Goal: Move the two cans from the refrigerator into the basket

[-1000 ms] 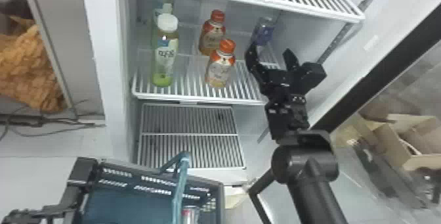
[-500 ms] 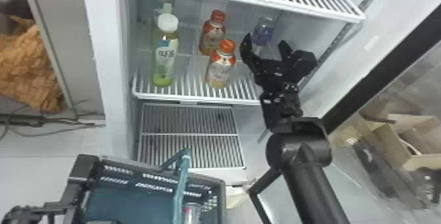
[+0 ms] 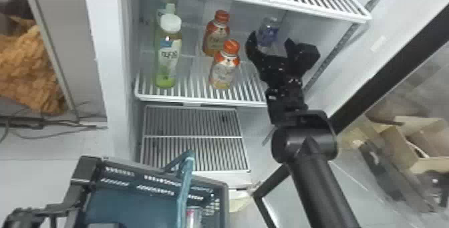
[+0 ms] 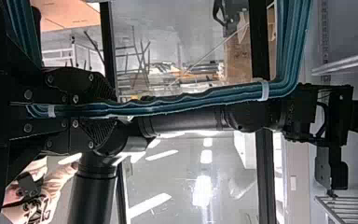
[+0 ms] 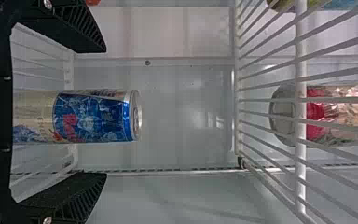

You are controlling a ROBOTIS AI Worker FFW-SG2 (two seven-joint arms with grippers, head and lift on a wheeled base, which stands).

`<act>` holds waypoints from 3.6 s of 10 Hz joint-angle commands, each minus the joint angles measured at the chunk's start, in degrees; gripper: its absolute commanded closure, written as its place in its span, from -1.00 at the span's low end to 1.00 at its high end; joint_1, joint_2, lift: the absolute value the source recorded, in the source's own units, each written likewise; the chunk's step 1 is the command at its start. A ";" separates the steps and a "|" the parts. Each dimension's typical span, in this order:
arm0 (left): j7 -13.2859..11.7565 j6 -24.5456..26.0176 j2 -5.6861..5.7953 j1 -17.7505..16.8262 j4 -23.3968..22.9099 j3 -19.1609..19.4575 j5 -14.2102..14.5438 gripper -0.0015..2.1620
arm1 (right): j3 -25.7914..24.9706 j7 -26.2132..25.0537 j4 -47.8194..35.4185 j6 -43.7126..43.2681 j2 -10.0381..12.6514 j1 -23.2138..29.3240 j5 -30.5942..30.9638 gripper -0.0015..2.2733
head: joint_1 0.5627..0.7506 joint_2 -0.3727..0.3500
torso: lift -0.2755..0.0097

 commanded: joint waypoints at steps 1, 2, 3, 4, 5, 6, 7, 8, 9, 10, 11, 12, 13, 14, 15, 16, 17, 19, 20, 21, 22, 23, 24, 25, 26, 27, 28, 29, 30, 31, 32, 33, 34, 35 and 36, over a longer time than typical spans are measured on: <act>0.04 0.74 0.08 -0.05 0.05 -0.07 0.00 0.12 | 0.43 -0.27 0.98 0.67 -0.21 -1.25 0.07 -0.95 | 0.41 -0.94 | -0.93; -0.05 0.74 0.08 -0.19 0.20 -0.18 0.11 0.12 | 0.54 -0.45 1.40 1.23 -0.30 -1.96 0.07 -0.95 | 0.41 -0.94 | -0.93; -0.05 0.74 0.08 -0.19 0.20 -0.18 0.23 0.12 | 0.65 -0.63 1.82 1.94 -0.30 -2.38 0.07 -0.95 | 0.41 -0.94 | -0.93; -0.05 0.74 0.08 -0.19 0.20 -0.18 0.34 0.12 | 0.65 -0.89 2.53 3.20 -0.38 -2.94 0.07 -0.95 | 0.41 -0.94 | -0.93; -0.05 0.74 0.08 -0.33 0.20 -0.18 0.34 0.12 | 0.77 -0.89 3.37 3.91 -0.38 -3.36 0.07 -0.95 | 0.41 -0.94 | -0.93; -0.05 0.74 0.08 -0.33 0.34 -0.18 0.34 0.12 | 1.11 -0.98 4.07 4.33 -0.56 -3.79 0.07 -0.95 | 0.41 -0.94 | -0.93; -0.05 0.74 0.08 -0.47 0.34 -0.29 0.46 0.12 | 1.23 -1.15 4.49 5.03 -0.65 -4.21 0.07 -0.95 | 0.41 -0.94 | -0.93; -0.05 0.74 0.08 -0.47 0.48 -0.41 0.46 0.12 | 1.57 -1.33 4.78 5.45 -0.73 -4.77 0.07 -0.95 | 0.41 -0.94 | -0.93; -0.05 0.74 0.08 -0.47 0.62 -0.41 0.69 0.12 | 1.80 -1.33 5.06 6.44 -0.73 -5.19 -0.04 -0.90 | 0.41 -0.94 | -0.93; -0.05 0.74 0.08 -0.61 0.62 -0.52 0.91 0.12 | 1.91 -1.50 5.62 7.28 -0.82 -5.75 0.07 -0.77 | 0.41 -0.94 | -0.93; -0.05 0.74 0.08 -0.61 0.76 -0.64 1.26 0.12 | 2.25 -1.86 6.46 7.42 -1.00 -6.18 0.07 -0.42 | 0.41 -0.94 | -0.93; -0.14 0.74 0.08 -0.61 0.90 -0.64 1.26 0.12 | 2.37 -2.38 6.46 7.42 -1.00 -6.18 -0.73 -0.21 | 0.41 -0.94 | -0.93; -0.14 0.74 0.08 -0.61 0.90 -0.87 1.26 0.12 | 2.48 -2.38 6.32 7.42 -1.00 -6.18 -0.96 -0.21 | 0.41 -0.94 | -0.93; -0.14 0.74 0.17 -0.61 0.90 -0.87 1.49 0.12 | 2.60 -2.38 6.32 7.42 -1.00 -6.18 -0.96 -0.21 | 0.41 -0.94 | -0.93; -0.14 0.74 0.17 -0.61 0.90 -0.87 1.60 0.12 | 2.71 -2.38 6.32 7.42 -1.00 -6.18 -0.96 -0.21 | 0.41 -0.94 | -0.93; -0.14 0.74 0.25 -0.61 0.90 -0.87 1.71 0.12 | 2.83 -2.30 5.76 7.42 -1.09 -5.90 -0.96 -0.21 | 0.41 -0.94 | -0.93; -0.14 0.74 0.25 -0.61 0.90 -0.87 1.71 0.12 | 2.83 -2.30 5.34 7.14 -1.09 -5.47 -0.96 -0.21 | 0.41 -0.94 | -0.93; -0.23 0.74 0.52 -0.61 0.90 -1.09 1.94 0.12 | 2.71 -2.12 2.81 6.72 -1.53 -3.93 -0.39 -0.21 | 0.41 -0.94 | -0.93; -0.23 0.74 0.52 -0.61 0.90 -1.09 1.94 0.12 | 2.60 -2.12 1.82 6.72 -1.61 -3.36 -0.39 -0.21 | 0.41 -0.94 | -0.93; -0.23 0.74 0.52 -0.61 0.90 -1.09 1.94 0.12 | 2.60 -1.94 0.98 6.72 -1.70 -2.80 -0.27 -0.21 | 0.41 -0.94 | -0.93; -0.23 0.74 0.52 -0.47 0.90 -1.09 1.94 0.12 | 2.48 -1.77 -0.57 6.72 -1.79 -1.68 -0.16 -0.21 | 0.41 -0.94 | -0.93; -0.23 0.74 0.61 -0.47 0.90 -1.09 1.94 0.12 | 1.80 -0.98 -2.96 7.56 -1.79 -0.27 0.53 -0.21 | 0.41 -0.94 | -0.93; -0.23 0.74 0.52 -0.47 0.90 -0.98 1.94 0.12 | 1.11 -0.89 -5.49 8.27 -1.79 1.98 1.10 -0.21 | 0.41 -0.94 | -0.93; -0.23 0.74 0.61 -0.33 0.90 -0.98 1.94 0.12 | -0.15 -0.71 -8.44 8.83 -1.79 4.37 1.21 -0.21 | 0.41 -0.94 | -0.93; -0.23 0.74 0.61 -0.33 0.90 -0.98 1.94 0.12 | -1.40 -0.63 -11.96 9.67 -1.70 7.04 0.87 -0.21 | 0.41 -0.94 | -0.93; -0.23 0.74 0.61 -0.33 0.90 -1.09 1.94 0.12 | -2.66 -0.36 -15.76 10.66 -1.53 9.85 0.53 -0.21 | 0.41 -0.94 | -0.93; -0.14 0.74 0.52 -0.19 0.90 -1.21 1.60 0.12 | -3.46 -0.19 -18.57 10.94 -1.35 11.82 0.07 -0.21 | 0.41 -0.94 | -0.93; -0.14 0.74 0.52 -0.19 0.90 -1.44 1.60 0.12 | -4.37 -0.10 -21.38 11.36 -1.26 13.93 -0.16 -0.21 | 0.41 -0.94 | -0.93; -0.05 0.74 0.52 -0.33 0.90 -1.44 1.60 0.12 | -5.29 0.08 -24.05 11.78 -1.17 16.04 -0.39 -0.22 | 0.41 -0.94 | -0.93; -0.14 0.74 0.34 -0.33 0.90 -1.21 1.60 0.12 | -5.97 0.17 -27.15 12.91 -1.09 18.29 -0.73 -0.22 | 0.41 -0.94 | -0.93; -0.14 0.74 0.34 -0.19 0.90 -1.21 1.60 0.12 | -6.43 0.43 -29.96 13.47 -1.09 20.54 -1.41 -0.22 | 0.41 -0.94 | -0.93; -0.14 0.74 0.34 -0.05 0.90 -1.21 1.60 0.12 | -7.00 0.69 -33.05 14.03 -1.00 23.07 -1.99 -0.22 | 0.41 -0.94 | -0.93; -0.14 0.74 0.25 0.09 0.90 -1.21 1.60 0.12 | -7.57 1.04 -35.86 14.17 -0.82 25.46 -3.01 -0.22 | 0.41 -0.94 | -0.93; -0.14 0.74 0.25 0.09 0.90 -1.09 1.60 0.12 | -7.57 1.40 -37.97 14.17 -0.65 27.15 -3.70 -0.23 | 0.41 -0.94 | -0.93; -0.14 0.74 0.25 0.09 0.90 -1.09 1.60 0.12 | -7.80 1.57 -40.08 14.31 -0.47 28.98 -3.81 -0.23 | 0.41 -0.94 | -0.93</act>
